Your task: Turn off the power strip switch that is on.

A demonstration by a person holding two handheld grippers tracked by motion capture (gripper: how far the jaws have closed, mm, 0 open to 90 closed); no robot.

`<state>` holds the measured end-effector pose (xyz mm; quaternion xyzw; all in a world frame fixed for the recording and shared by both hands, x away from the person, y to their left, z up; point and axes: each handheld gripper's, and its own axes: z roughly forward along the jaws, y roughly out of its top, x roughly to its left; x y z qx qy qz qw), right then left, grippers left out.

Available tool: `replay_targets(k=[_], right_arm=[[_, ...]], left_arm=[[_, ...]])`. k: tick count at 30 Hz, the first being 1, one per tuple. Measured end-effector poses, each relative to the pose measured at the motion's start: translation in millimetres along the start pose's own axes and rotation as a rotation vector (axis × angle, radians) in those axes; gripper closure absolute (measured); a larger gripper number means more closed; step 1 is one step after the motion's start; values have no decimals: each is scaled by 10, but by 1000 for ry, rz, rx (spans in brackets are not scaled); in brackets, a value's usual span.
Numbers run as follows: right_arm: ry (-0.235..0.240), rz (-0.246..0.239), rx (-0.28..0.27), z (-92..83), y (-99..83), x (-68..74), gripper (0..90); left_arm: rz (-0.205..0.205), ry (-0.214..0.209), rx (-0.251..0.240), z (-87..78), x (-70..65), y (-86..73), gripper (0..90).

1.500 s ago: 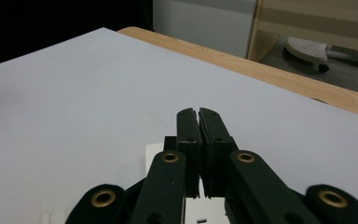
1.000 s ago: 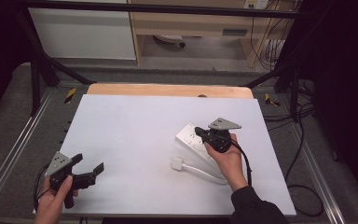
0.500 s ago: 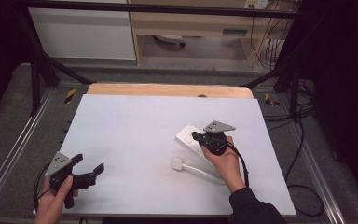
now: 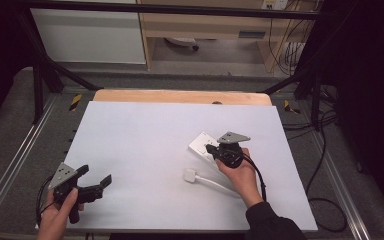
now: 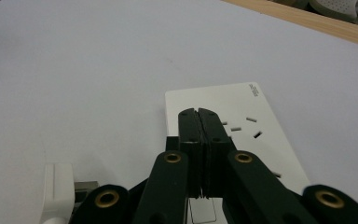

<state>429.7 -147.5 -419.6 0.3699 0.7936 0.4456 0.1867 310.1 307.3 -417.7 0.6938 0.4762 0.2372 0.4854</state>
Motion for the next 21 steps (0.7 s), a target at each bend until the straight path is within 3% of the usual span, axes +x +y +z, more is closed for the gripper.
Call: replay_targets(k=[21], right_arm=[[3, 10, 68, 53, -70, -5, 888]], left_arm=[[0, -2, 0, 5, -5, -1, 51]])
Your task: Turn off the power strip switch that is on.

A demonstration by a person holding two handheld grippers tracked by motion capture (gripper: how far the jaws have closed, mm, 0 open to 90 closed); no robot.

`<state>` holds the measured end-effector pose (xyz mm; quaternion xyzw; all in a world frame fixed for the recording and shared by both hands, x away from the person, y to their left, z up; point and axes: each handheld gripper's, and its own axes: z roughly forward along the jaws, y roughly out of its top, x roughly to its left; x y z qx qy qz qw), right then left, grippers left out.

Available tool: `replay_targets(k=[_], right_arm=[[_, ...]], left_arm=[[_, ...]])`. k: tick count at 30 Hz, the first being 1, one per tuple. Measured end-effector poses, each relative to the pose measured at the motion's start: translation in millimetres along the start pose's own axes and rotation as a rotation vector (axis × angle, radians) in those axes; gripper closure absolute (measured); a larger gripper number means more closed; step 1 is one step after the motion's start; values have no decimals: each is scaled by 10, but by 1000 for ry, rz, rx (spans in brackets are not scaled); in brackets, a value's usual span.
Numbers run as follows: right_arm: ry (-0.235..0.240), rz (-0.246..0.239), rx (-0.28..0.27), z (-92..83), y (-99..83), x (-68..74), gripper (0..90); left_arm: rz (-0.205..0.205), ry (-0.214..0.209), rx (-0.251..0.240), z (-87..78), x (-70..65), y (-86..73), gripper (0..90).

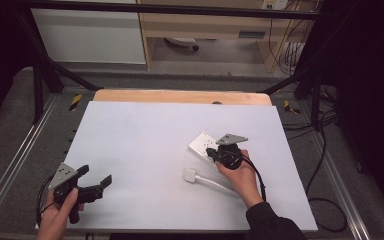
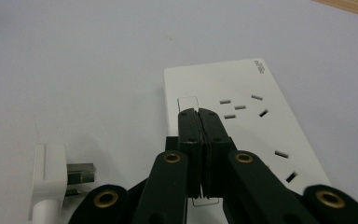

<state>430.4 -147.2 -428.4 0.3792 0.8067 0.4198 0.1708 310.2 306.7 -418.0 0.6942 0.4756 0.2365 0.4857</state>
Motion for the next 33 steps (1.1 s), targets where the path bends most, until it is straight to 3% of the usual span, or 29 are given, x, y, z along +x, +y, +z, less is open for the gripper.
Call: replay_targets(k=[33], right_arm=[[-2, 5, 41, 43, -43, -32, 889]], left_arm=[[-1, 0, 2, 4, -2, -2, 51]])
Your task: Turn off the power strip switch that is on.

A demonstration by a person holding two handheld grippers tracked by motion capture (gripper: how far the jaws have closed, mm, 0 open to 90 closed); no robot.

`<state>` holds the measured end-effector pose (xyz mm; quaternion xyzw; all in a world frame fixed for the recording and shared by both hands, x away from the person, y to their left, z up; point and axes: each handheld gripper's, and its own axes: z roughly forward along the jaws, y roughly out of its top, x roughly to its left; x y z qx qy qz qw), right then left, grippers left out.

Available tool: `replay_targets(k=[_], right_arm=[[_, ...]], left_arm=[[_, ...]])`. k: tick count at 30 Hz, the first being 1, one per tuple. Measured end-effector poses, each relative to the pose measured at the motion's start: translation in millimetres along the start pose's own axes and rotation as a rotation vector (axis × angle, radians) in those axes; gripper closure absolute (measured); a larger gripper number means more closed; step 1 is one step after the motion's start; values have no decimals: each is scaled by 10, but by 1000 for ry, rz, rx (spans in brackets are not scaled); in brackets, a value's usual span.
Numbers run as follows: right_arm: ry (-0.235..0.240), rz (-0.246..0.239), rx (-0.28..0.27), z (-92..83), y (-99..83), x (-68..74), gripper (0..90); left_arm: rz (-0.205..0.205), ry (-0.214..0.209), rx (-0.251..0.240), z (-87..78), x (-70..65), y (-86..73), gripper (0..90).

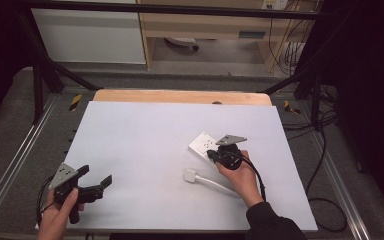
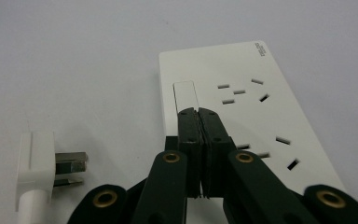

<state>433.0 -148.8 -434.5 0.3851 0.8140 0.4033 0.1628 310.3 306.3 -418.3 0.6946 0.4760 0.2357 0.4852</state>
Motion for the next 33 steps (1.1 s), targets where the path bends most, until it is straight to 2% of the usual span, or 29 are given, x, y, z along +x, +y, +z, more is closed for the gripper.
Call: replay_targets(k=[33], right_arm=[[4, 24, 0, 1, -7, -7, 900]], left_arm=[[0, 5, 15, 12, 2, -11, 51]])
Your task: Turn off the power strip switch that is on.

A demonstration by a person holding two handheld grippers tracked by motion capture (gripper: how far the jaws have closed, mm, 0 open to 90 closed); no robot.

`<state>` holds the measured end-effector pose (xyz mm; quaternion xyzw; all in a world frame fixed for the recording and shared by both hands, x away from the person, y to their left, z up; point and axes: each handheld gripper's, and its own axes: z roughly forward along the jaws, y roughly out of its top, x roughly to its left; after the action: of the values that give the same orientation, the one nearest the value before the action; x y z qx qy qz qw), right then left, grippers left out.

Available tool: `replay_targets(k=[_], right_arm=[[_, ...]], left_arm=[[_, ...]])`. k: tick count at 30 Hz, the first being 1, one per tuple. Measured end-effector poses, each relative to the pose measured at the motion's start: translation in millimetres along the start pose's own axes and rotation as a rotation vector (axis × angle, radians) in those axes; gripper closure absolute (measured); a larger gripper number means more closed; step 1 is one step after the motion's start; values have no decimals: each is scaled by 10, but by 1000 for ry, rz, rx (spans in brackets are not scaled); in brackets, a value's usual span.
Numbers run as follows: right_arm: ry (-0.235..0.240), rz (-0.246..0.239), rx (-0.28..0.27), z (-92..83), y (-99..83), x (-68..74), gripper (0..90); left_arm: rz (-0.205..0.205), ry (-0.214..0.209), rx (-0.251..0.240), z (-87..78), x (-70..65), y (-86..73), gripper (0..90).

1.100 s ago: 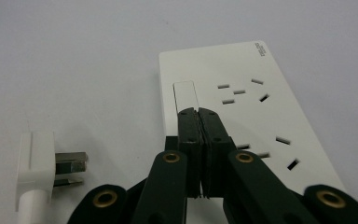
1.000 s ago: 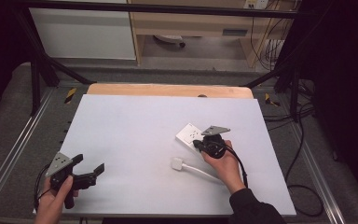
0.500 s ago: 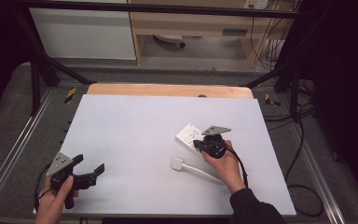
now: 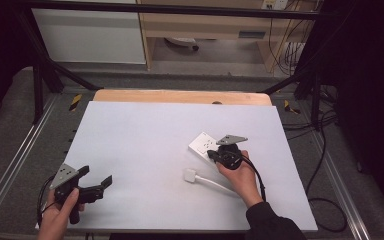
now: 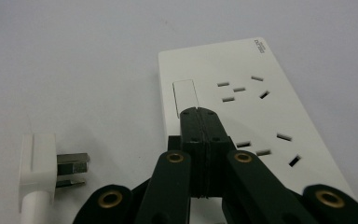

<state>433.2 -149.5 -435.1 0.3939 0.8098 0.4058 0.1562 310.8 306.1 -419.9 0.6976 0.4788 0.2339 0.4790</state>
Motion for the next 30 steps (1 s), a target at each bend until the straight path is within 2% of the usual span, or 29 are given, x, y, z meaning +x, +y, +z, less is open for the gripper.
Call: replay_targets(k=[16, 30], right_arm=[[7, 8, 10, 15, -1, 9, 900], [10, -4, 7, 29, 3, 29, 900]], left_arm=[[-3, 3, 5, 3, 1, -4, 50], [-1, 0, 1, -1, 5, -2, 51]])
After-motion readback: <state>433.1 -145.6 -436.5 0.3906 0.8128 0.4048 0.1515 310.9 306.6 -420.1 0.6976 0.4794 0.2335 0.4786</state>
